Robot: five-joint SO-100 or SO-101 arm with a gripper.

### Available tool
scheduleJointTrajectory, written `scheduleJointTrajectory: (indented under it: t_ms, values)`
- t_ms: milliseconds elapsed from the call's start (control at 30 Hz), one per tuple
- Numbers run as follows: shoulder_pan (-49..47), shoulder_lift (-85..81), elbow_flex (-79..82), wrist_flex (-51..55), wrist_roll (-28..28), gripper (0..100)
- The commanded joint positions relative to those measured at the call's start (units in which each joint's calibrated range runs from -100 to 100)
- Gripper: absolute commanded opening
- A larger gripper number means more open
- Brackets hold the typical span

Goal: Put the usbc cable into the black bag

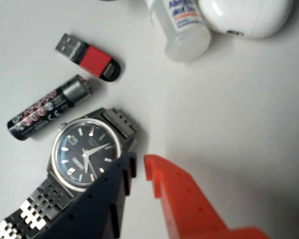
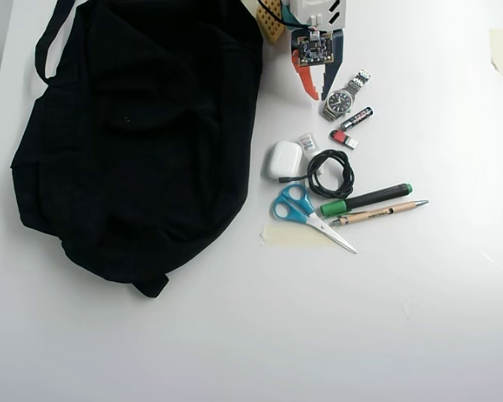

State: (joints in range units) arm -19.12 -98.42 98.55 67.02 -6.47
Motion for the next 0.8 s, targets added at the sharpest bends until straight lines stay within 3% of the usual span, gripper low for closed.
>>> scheduleJointTrajectory:
  t_ms: [0,767]
  values:
    - [0.20,-1.00,0.73,0.16,0.28,2]
    - [-0.33,-1.09,0.19,-2.42,0.13,2]
